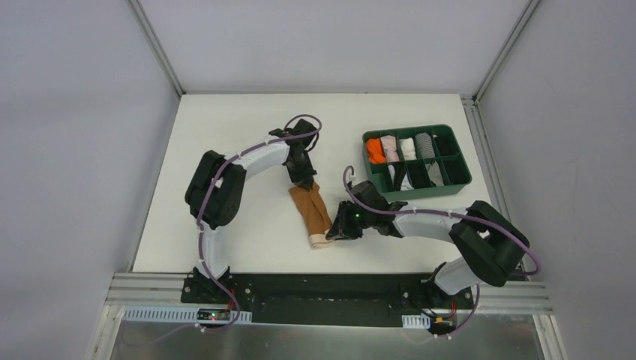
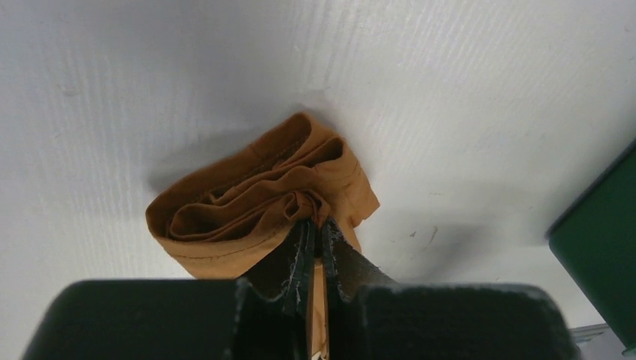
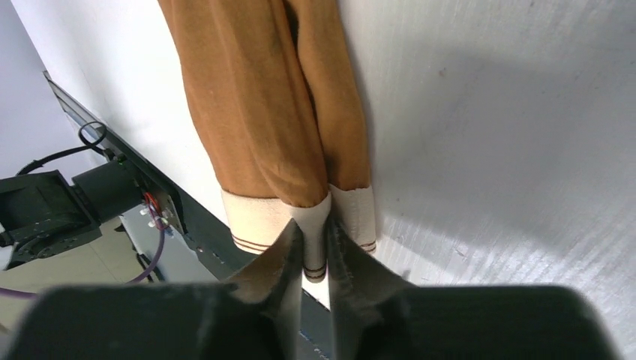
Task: Roll the underwear
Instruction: Fold the underwear at the center of the board.
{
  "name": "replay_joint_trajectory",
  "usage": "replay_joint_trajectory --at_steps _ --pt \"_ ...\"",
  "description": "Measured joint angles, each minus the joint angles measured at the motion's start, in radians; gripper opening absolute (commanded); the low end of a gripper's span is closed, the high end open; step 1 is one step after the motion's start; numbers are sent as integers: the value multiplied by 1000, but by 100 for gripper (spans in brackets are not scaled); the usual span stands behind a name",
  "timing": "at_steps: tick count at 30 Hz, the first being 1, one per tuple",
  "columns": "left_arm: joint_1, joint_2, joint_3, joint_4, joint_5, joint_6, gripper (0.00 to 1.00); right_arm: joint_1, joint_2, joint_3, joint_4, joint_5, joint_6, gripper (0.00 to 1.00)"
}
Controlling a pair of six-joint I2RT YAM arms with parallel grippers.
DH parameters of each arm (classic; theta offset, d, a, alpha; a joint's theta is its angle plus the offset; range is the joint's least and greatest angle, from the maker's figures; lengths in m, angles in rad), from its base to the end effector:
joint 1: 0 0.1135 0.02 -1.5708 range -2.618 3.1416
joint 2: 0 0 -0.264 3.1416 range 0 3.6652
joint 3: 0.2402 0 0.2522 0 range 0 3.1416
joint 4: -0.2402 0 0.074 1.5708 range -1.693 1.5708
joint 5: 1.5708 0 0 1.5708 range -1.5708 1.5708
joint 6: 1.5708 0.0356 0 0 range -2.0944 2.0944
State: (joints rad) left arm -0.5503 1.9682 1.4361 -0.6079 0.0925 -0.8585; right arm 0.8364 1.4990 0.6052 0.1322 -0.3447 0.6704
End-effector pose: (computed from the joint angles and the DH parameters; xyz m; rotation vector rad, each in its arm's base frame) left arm 0.3472 -0.2169 0.1849 -0.4060 2.8007 -0.5008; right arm 0.1781 0.2152 0.1493 -0.4034 2.5414 1.0776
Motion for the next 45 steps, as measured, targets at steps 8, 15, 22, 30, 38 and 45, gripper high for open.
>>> replay_joint_trajectory --at_steps 8,15,22,30,38,45 --pt "-21 -25 33 12 -9 29 48 0 -190 -38 -77 66 -1 57" --pt "-26 -173 26 17 -3 34 53 0 -351 -37 -166 133 -5 53" --pt "-26 -349 -38 28 -1 26 23 19 -401 -35 -238 244 24 9" --pt "-26 -336 -180 77 10 9 0 47 -274 26 -232 294 54 0" --pt "-27 -133 -184 180 37 11 0 47 -98 42 -189 349 80 0" --pt "-27 -97 -183 203 76 32 0 62 -80 56 -202 350 101 0"
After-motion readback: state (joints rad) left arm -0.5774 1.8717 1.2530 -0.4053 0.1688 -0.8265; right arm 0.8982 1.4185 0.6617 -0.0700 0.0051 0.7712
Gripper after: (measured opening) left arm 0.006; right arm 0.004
